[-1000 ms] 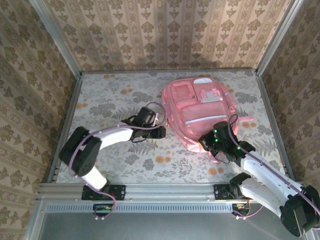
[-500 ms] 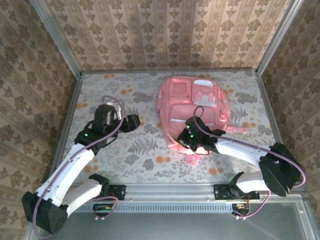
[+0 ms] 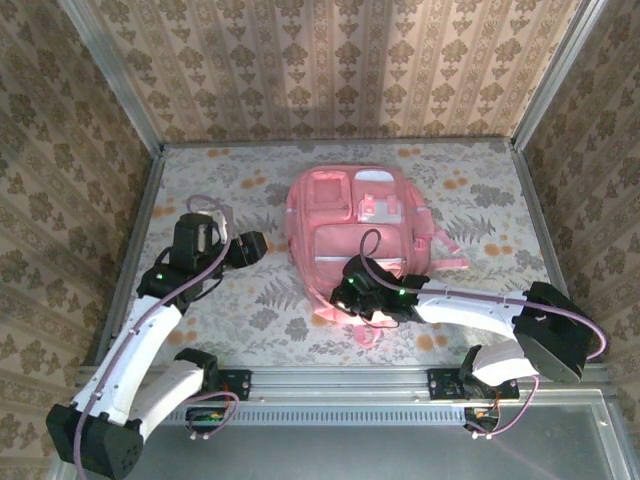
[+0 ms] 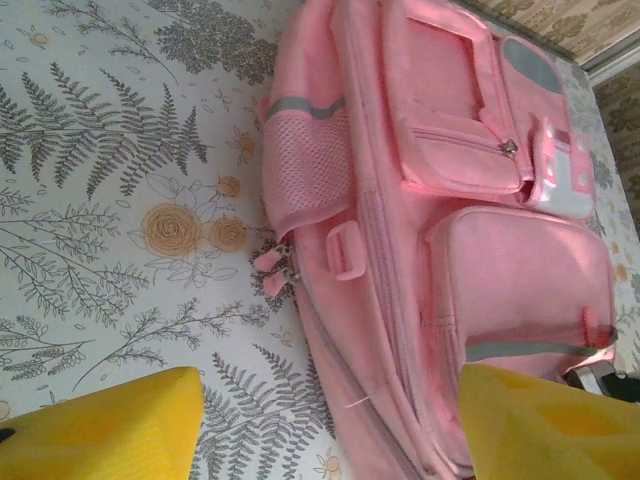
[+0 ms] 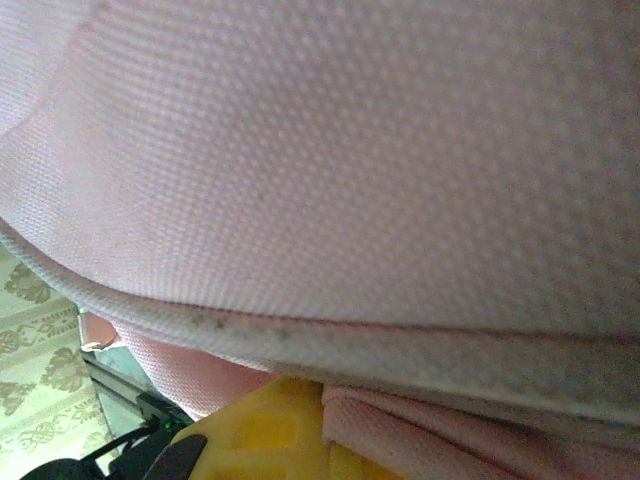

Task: Pack the student bag

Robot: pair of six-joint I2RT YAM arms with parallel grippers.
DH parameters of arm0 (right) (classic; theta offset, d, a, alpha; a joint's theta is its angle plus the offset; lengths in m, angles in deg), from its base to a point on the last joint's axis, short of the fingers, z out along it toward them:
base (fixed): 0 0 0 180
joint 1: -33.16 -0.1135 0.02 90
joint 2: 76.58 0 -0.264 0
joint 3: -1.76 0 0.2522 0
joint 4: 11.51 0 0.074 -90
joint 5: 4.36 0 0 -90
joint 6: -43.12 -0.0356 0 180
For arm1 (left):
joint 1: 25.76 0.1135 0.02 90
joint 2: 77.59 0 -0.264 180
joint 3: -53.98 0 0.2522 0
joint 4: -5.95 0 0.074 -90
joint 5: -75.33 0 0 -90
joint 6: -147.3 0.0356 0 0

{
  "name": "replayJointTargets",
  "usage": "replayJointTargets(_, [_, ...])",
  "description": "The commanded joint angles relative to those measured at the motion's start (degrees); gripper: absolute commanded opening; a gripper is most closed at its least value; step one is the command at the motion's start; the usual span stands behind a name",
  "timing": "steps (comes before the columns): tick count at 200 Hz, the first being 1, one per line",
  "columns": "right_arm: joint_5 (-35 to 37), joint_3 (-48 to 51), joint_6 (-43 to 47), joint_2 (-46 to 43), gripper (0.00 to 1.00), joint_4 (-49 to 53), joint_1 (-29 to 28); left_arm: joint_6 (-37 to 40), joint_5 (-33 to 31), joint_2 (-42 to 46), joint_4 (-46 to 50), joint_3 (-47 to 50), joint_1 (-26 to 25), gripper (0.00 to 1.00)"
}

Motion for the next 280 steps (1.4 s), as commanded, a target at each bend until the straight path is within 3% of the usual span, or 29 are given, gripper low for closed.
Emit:
replayJointTargets(1, [4.10,0.89,-6.24,-0.28,0.00,-8.16,-2.93,1.42,0.88,2.12,1.96,-1.33,0.69,0.69])
replayJointTargets(58, [9.50,0.36,-9.82,0.01,0.00,-8.70,-5.93,2.21,0.50,4.57,4.01,-1.57,1.07,0.71])
replayJointTargets(90, [8.14,-0.98,-7.85,2.53,0.21,-7.76,-5.93,2.17,0.85,4.81,3.56,-1.11,1.13,0.74])
replayJointTargets(119, [8.62,-0.37,-6.29,1.51,0.32,-7.68,-5.84,2.37,1.79,4.56,2.68,-1.26,1.13,0.80])
replayJointTargets(134, [8.02,-0.82,-4.18,1.18,0.43,-7.32,-5.28,2.37,2.11,4.12,2.27,-1.44,1.14,0.87])
replayJointTargets(139, [7.24,-0.71,-3.11,0.94,0.45,-7.66,-5.04,2.50,2.57,4.28,1.84,-1.37,1.13,0.99])
replayJointTargets(149, [4.88,0.08,-0.87,0.79,0.55,-9.44,-4.21,2.85,3.46,4.69,0.74,-1.13,1.09,1.00])
replayJointTargets(157, [2.95,1.40,1.31,-2.15,0.72,-12.22,-3.72,3.17,3.41,5.18,0.59,-1.09,1.08,1.00])
replayJointTargets(161, [2.49,2.00,2.66,-3.24,0.94,-12.92,-3.53,3.36,3.18,5.41,0.59,-1.17,1.13,1.00])
replayJointTargets(164, [2.71,2.40,3.80,-4.36,0.99,-13.01,-3.55,3.56,3.03,5.61,0.66,-1.24,1.13,1.00])
replayJointTargets(190, [6.66,4.83,15.02,-15.94,1.00,-9.31,-3.00,4.64,1.28,5.66,1.92,-2.87,1.09,1.00])
replayJointTargets(216, [1.81,3.06,25.64,-23.48,1.00,-2.85,3.68,6.31,-1.15,3.09,0.00,-4.17,1.00,1.00])
replayJointTargets(237, [7.51,-1.95,34.82,-27.85,1.00,8.78,10.17,10.47,-7.42,-0.37,-2.58,-5.15,1.13,1.00])
replayJointTargets(247, [15.33,-3.00,37.85,-29.42,1.00,11.14,12.09,16.16,-8.05,-2.09,-7.79,-3.87,1.13,1.00])
replayJointTargets(253, [21.13,-1.69,38.24,-30.84,1.00,9.73,12.44,20.62,-8.67,-2.86,-11.45,-2.52,1.13,1.00])
replayJointTargets(261, [26.95,3.45,44.02,-33.69,1.00,-0.04,12.73,22.72,-13.79,-4.01,-15.02,-0.70,1.33,1.00])
replayJointTargets(271, [29.49,14.19,57.08,-38.45,1.00,-20.58,13.58,22.06,-20.50,-5.59,-18.49,1.56,3.19,1.00])
replayJointTargets(280, [29.55,23.11,68.85,-40.58,1.00,-39.57,15.16,20.41,-20.28,-6.93,-22.38,3.74,6.63,1.00])
